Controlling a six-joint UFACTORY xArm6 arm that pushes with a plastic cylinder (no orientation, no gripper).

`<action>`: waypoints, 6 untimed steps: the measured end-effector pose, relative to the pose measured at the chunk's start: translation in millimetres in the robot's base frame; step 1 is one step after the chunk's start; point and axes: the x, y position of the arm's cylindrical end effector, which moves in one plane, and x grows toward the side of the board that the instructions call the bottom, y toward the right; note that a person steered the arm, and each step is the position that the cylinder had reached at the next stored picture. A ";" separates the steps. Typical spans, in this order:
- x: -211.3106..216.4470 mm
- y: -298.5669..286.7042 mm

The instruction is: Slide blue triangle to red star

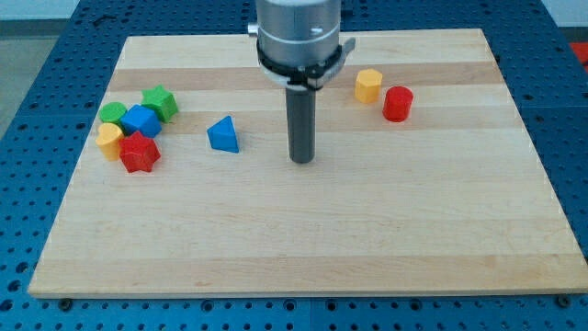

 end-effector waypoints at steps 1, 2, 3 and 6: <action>-29.0 -23.4; -32.3 -73.3; -29.7 -127.8; -25.7 -138.7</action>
